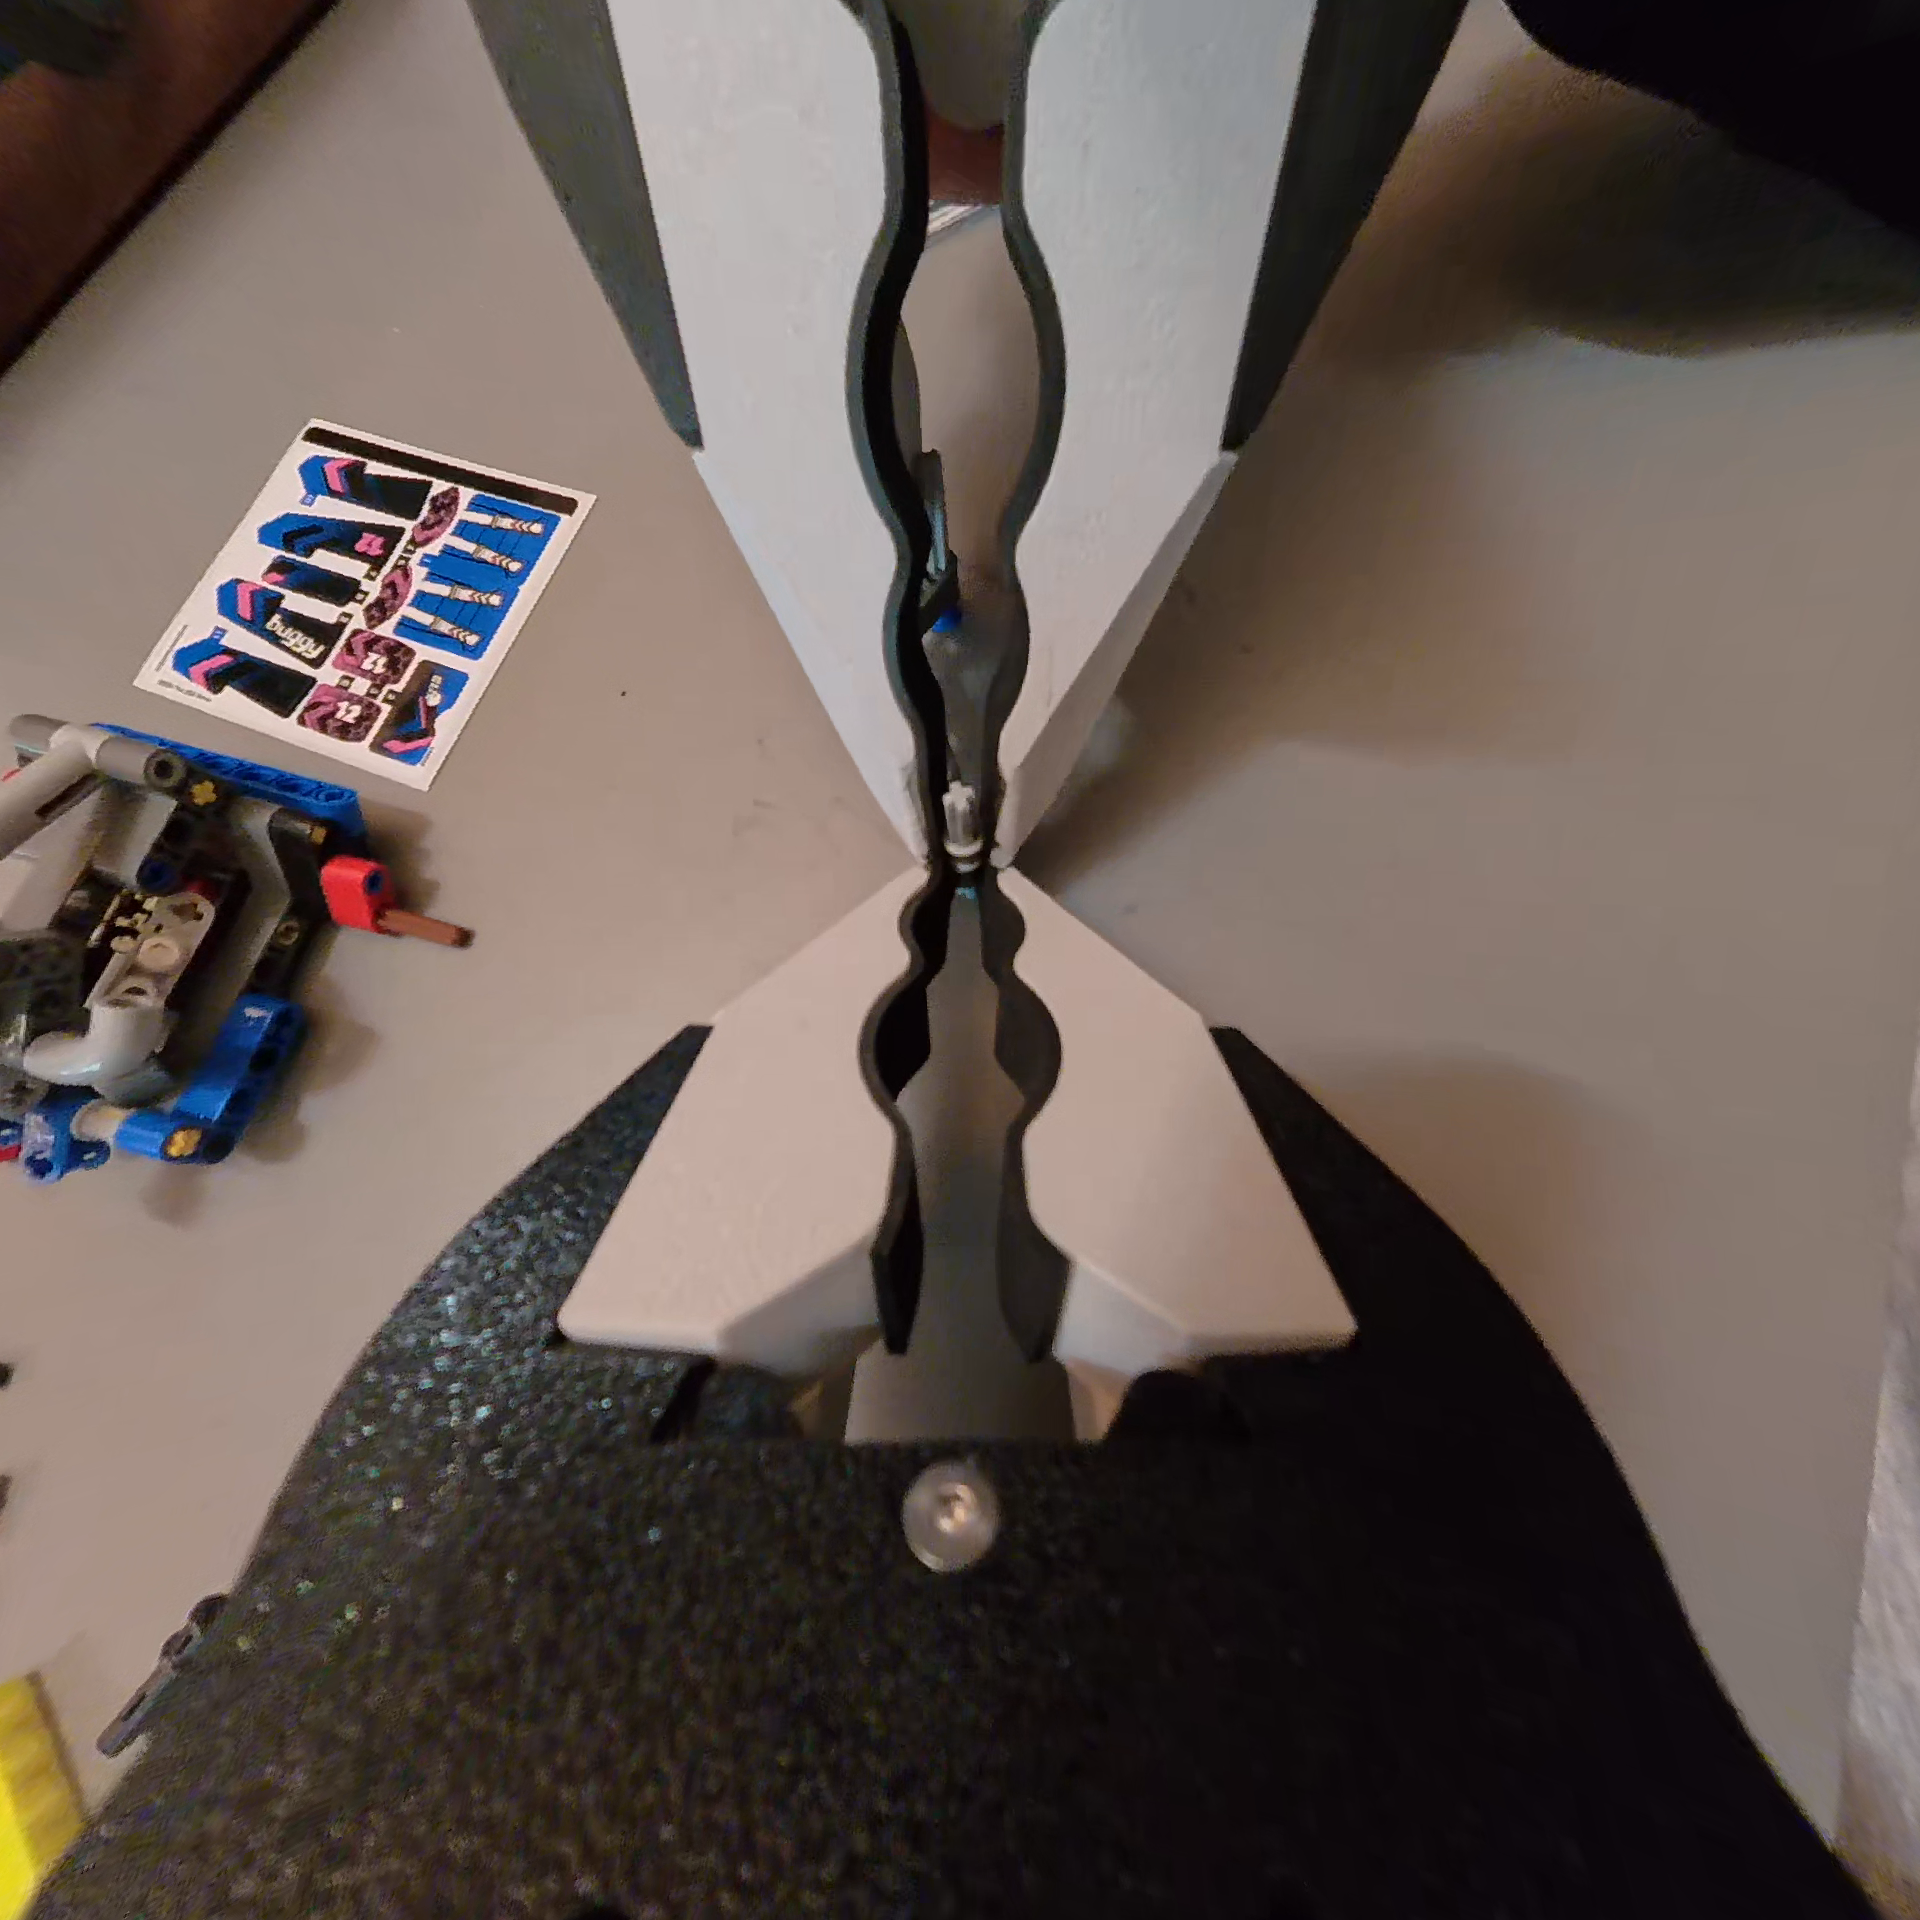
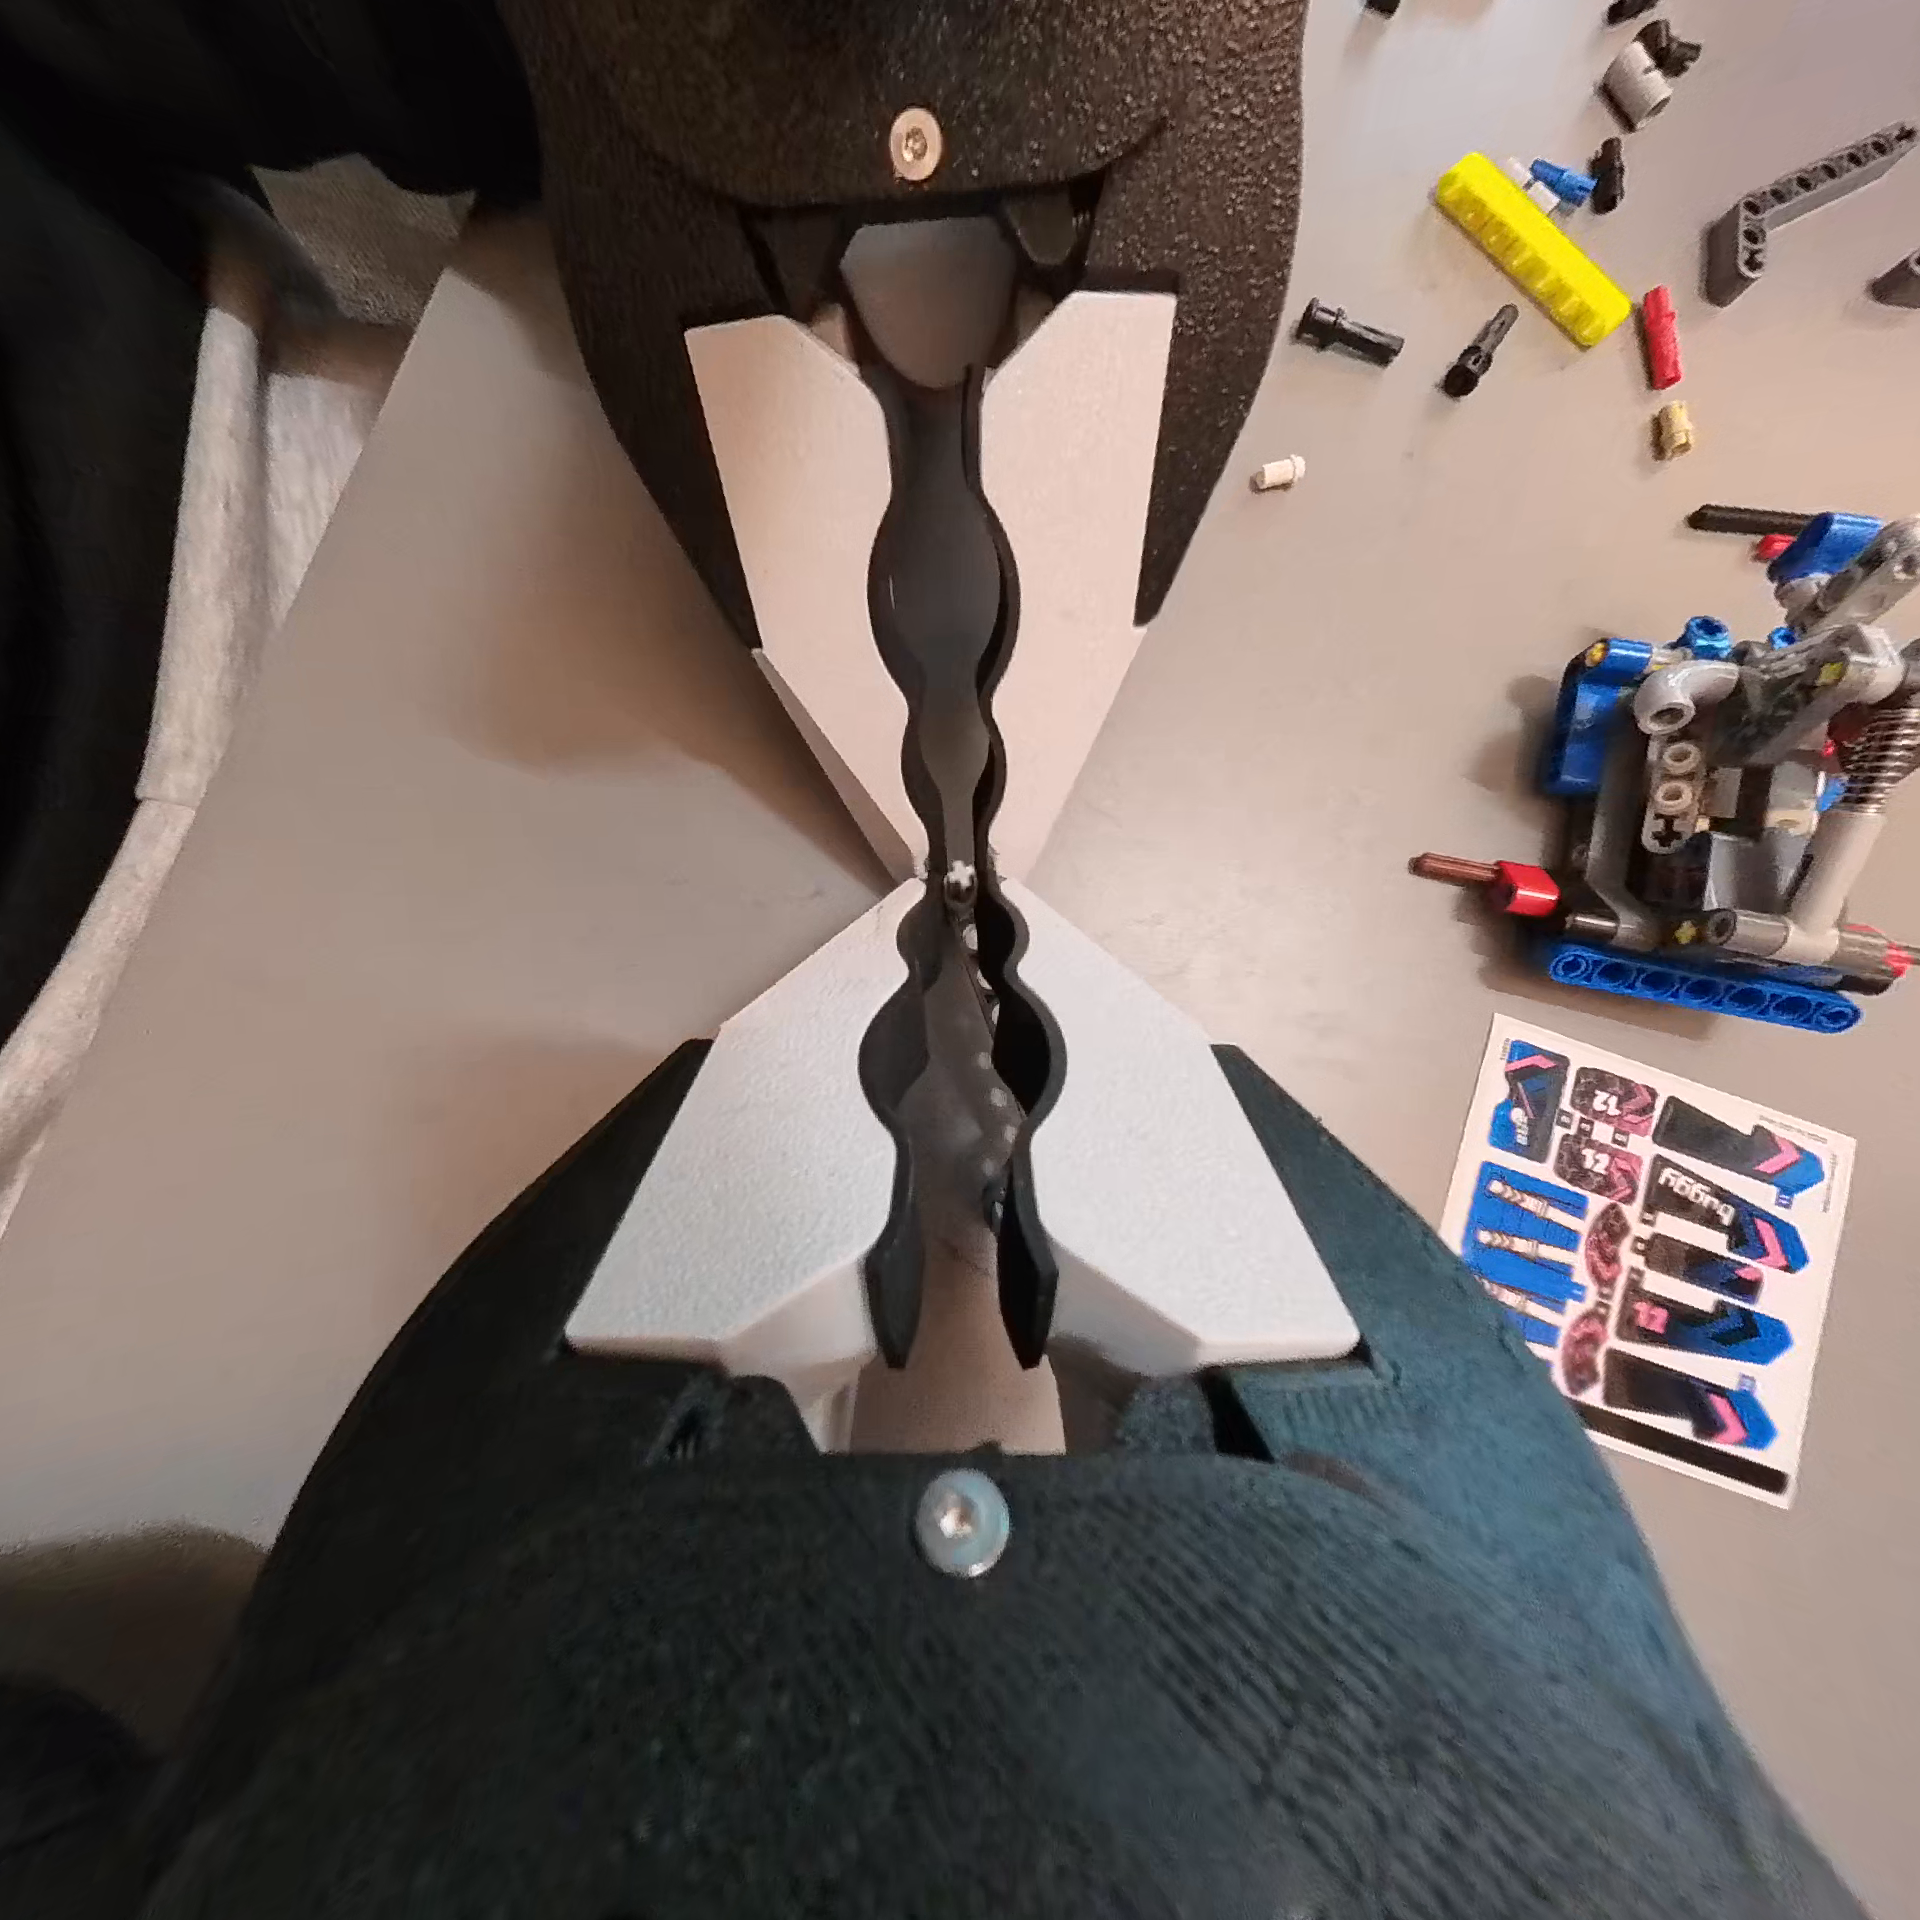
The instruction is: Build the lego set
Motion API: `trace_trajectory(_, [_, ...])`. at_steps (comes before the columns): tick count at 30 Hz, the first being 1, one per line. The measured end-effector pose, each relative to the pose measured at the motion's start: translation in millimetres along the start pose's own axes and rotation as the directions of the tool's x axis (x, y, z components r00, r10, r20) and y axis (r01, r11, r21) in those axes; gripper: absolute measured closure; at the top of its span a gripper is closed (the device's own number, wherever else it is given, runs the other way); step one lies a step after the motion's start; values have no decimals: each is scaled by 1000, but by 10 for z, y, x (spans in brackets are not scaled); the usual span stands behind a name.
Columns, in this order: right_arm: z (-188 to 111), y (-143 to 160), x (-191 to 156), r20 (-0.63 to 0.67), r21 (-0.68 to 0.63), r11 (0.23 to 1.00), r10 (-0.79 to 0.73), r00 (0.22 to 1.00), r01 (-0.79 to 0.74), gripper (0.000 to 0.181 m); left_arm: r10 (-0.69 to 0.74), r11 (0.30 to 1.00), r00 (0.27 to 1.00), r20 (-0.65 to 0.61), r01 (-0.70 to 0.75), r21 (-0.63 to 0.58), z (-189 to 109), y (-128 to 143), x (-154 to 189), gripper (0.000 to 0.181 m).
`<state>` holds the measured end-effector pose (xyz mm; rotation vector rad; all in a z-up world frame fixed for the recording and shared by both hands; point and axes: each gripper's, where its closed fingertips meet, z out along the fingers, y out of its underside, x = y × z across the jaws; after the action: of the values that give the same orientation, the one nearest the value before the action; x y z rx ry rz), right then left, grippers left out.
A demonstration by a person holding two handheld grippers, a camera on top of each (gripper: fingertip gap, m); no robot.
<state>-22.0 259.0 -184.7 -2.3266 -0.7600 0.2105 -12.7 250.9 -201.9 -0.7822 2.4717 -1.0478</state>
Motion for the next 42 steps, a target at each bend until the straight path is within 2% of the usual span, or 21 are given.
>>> trace_trajectory(3, [1, -11, 1, -7, 31, 999, -13, 1000, 14, 176, 15, 1000, 1000, 13, -15, 1, -3, -2, -1, 178])
trace_trajectory(7, [-13, -34, 17, -6, 147, 989, 14, 1000, -13, 177, 13, 999, 1000, 13, -14, 29, -24, -34, -6, 177])
trace_trajectory(9, [-97, -73, 80, -31, 224, 974, 37, 999, -29, 176, 25, 996, 1000, 7, -26, 81, -83, -84, -11, 161])
trace_trajectory(10, [-167, -94, 139, -49, 277, 960, 66, 997, -50, 176, 23, 994, 1000, 12, -24, 106, -119, -101, -39, 159])
trace_trajectory(12, [-334, -166, 221, -57, 400, 913, 118, 991, -86, 176, -6, 986, 999, 52, -3, 166, -197, -152, -141, 161])
trace_trajectory(15, [-549, -281, 294, -39, 557, 822, 168, 985, -118, 176, -29, 948, 988, 151, -21, 317, -350, -352, -280, 168])
trace_trajectory(20, [-748, -455, 275, 37, 707, 691, 177, 984, -151, 176, -16, 927, 980, 199, -60, 370, -429, -469, -287, 168])
trace_trajectory(30, [-809, -557, 215, 115, 768, 612, 158, 981, -189, 177, 12, 893, 969, 246, -121, 433, -609, -658, -257, 170])
trace_trajectory(35, [-746, -550, 195, 96, 741, 649, 150, 984, -171, 176, 69, 904, 959, 274, -177, 390, -652, -674, -230, 170])
trace_trajectory(42, [-629, -518, 154, 58, 690, 713, 122, 991, -128, 176, 137, 931, 949, 285, -222, 290, -565, -602, -190, 176])
